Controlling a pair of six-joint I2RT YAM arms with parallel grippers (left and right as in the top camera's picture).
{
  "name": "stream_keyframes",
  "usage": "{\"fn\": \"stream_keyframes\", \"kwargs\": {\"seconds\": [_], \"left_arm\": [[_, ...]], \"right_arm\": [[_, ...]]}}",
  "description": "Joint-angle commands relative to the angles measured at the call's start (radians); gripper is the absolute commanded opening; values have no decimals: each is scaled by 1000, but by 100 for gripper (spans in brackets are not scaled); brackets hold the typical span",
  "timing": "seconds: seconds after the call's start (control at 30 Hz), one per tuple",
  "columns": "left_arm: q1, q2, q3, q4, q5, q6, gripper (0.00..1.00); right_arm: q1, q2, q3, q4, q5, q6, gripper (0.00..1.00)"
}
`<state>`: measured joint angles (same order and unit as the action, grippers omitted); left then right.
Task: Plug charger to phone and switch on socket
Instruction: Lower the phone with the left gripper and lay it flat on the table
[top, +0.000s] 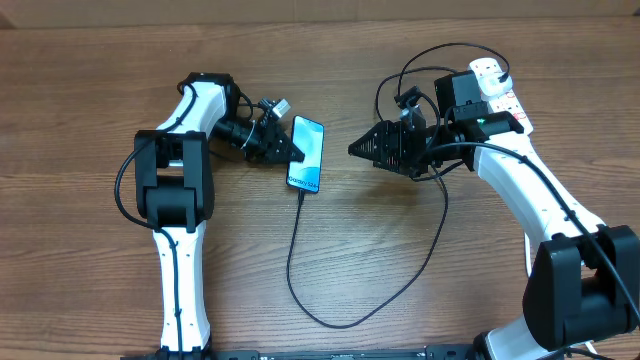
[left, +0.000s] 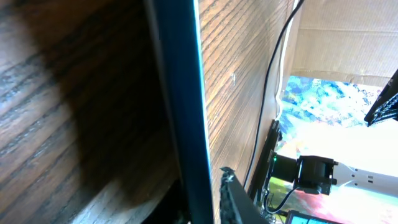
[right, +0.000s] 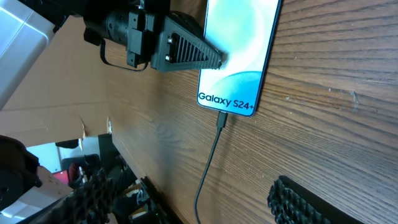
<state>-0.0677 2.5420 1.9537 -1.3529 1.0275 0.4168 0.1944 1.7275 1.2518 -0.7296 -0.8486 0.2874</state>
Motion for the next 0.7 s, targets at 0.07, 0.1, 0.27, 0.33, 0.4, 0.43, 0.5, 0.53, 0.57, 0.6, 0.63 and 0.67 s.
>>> {"fn": "stream_keyframes", "kwargs": {"seconds": [0.07, 0.1, 0.27, 0.33, 0.4, 0.43, 0.5, 0.53, 0.57, 0.6, 0.63, 0.67], "left_arm": [[3, 9, 11, 5, 12, -7, 18], [3, 9, 11, 5, 11, -7, 20], [3, 9, 11, 8, -21, -26, 33], [4, 9, 11, 12, -65, -61, 34], [4, 9, 11, 16, -99, -85, 34], [4, 9, 11, 16, -115, -93, 34], [4, 9, 11, 17, -142, -109, 39], [4, 9, 11, 18, -155, -116, 42], [4, 9, 13, 19, -188, -136, 45], [4, 9, 13, 20, -203, -146, 49], [4, 9, 13, 22, -229, -158, 53], [4, 9, 14, 23, -254, -172, 57]], "right_arm": [[2, 5, 12, 2, 4, -8, 80], [2, 5, 12, 2, 4, -8, 80], [2, 5, 12, 1, 19, -8, 80], [2, 5, 12, 2, 18, -8, 81], [2, 5, 12, 2, 19, -8, 81], [2, 5, 12, 2, 19, -8, 81], [2, 5, 12, 2, 19, -8, 81], [2, 5, 12, 2, 19, -8, 81], [2, 5, 12, 1, 19, -8, 81], [2, 5, 12, 1, 19, -8, 81], [2, 5, 12, 1, 19, -8, 81], [2, 5, 12, 1, 19, -8, 81]]}}
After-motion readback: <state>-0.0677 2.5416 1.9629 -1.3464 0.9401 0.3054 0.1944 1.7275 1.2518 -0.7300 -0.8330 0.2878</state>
